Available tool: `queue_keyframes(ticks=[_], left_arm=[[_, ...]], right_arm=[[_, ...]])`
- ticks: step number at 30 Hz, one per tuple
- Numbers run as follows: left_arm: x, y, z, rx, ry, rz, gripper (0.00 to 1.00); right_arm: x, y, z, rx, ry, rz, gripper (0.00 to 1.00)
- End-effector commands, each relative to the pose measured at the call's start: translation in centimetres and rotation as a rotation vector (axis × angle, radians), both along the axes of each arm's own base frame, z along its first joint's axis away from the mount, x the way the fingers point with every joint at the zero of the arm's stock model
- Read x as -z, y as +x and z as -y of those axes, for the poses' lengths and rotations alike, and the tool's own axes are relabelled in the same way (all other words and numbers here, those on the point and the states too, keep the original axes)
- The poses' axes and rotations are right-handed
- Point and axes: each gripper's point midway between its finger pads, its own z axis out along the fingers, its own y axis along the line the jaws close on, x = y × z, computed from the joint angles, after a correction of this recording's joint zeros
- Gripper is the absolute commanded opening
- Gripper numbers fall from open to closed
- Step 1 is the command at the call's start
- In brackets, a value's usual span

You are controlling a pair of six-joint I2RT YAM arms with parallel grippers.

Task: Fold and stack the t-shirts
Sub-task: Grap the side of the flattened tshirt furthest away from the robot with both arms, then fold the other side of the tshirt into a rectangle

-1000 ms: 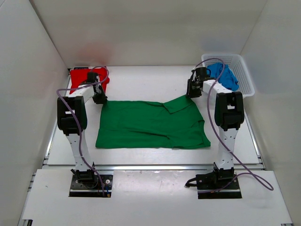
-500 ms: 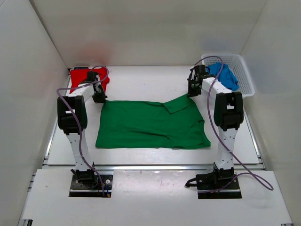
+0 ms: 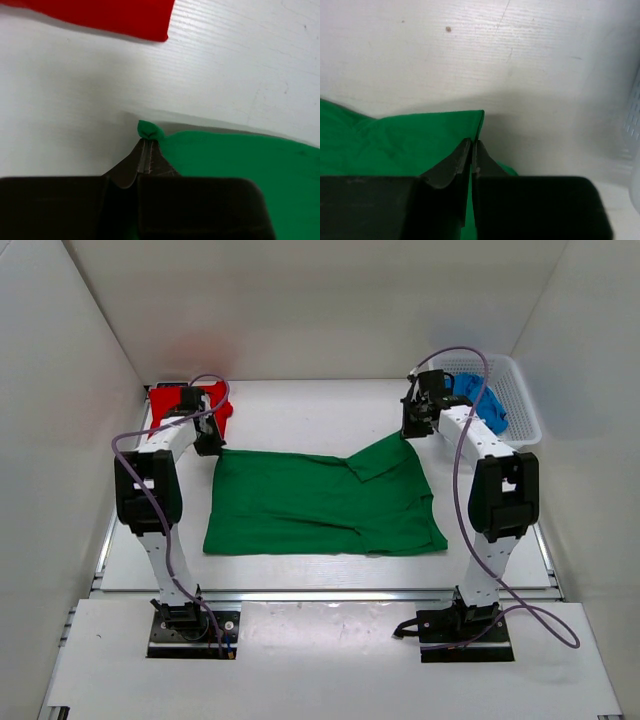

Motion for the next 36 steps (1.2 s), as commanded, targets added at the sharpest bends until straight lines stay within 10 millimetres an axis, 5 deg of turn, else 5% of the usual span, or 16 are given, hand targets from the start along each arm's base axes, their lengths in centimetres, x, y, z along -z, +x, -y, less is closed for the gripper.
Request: queue_keyframes(ticks=[1,19,36], left_arm=[[-3.8,-0.2,0.6,0.029,0.004,0.086,0.0],[-3.3,-5.3,-0.6,0.034,0.025,0.022,0.0],[-1.0,-10.5,-1.7,0.028,0.086,-0.024,0.0]], right_arm=[[-1.4,-0.4,1.2,0.017,-0.006,0.052,0.0],[-1.8,-6.0,1.9,0.036,0.052,-0.01,0.0],[0.6,-15.1,0.3,0.016,0.176,-0.119,0.0]])
